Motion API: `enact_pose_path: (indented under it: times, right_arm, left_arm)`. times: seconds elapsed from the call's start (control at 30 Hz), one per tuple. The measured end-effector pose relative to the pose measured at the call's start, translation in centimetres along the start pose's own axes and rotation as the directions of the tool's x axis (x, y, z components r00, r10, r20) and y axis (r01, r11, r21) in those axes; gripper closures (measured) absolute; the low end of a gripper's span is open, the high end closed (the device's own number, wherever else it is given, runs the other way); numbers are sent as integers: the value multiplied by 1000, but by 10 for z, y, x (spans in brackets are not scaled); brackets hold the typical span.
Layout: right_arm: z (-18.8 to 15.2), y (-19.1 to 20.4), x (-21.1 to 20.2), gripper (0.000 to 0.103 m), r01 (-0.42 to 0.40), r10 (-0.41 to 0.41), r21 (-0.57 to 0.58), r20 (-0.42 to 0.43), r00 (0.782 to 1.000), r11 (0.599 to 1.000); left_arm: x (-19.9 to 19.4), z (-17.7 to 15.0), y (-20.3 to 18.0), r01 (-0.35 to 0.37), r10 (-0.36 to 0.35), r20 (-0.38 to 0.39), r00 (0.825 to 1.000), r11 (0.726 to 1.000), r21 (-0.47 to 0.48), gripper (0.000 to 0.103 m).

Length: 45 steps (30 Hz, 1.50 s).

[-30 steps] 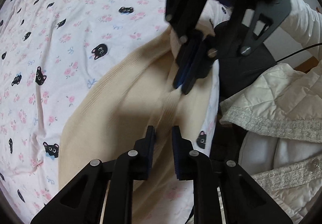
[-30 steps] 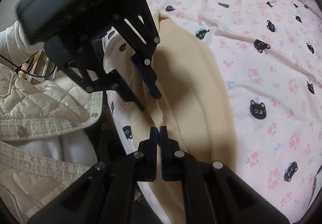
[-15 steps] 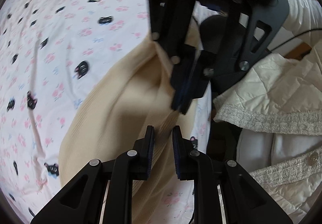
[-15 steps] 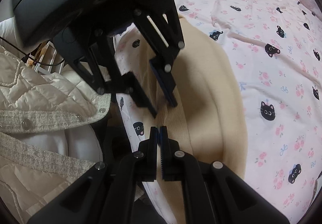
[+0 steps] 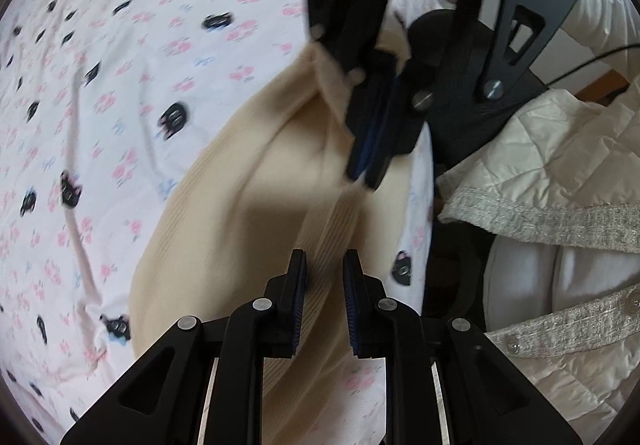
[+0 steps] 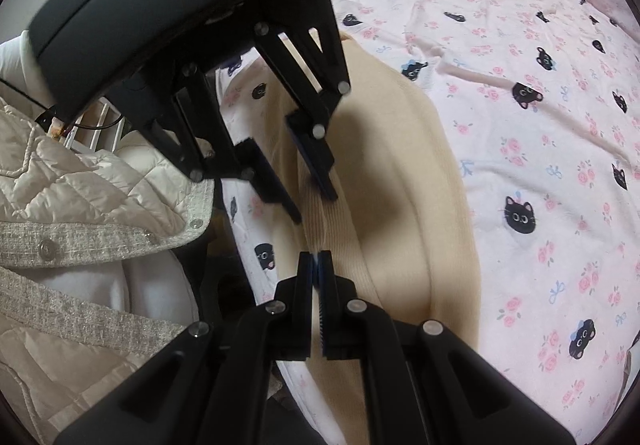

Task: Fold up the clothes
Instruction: 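Close the right tool on the beige garment while the left tool grasps beside it, then hold the beige garment's edge with both tools pinched close together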

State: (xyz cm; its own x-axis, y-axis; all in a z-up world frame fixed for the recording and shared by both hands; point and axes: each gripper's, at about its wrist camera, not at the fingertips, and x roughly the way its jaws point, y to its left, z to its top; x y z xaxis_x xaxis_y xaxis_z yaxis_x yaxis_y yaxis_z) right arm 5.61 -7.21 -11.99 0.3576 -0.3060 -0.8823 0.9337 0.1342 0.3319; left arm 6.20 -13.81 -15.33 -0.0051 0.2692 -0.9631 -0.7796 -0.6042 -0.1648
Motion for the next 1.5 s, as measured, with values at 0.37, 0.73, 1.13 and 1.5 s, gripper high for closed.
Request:
enact_pose_path:
  times: [0.37,0.73,1.13,1.5]
  right_arm:
    - [-1,6,1,100,1,-1,-21,6,1000,1000]
    - [-5,8,5,100,6,-6,-30,-4,1000,1000]
    - [-5,6,8,100,25,-25,-28,-8,1000,999]
    - [-6,8,12,100,16,-16,-34,-15,1000,999]
  left_arm:
    - [-3,-3,4,66,-66,-8,998,998,-7,87]
    - [-2,-2,1,95,-94,-55,994,995,6,86]
    - [-3,-8,2,108,-108,-59,992,994,-6,87]
    - [0,-10,-1,84,-84,-57,995,996,-5,91]
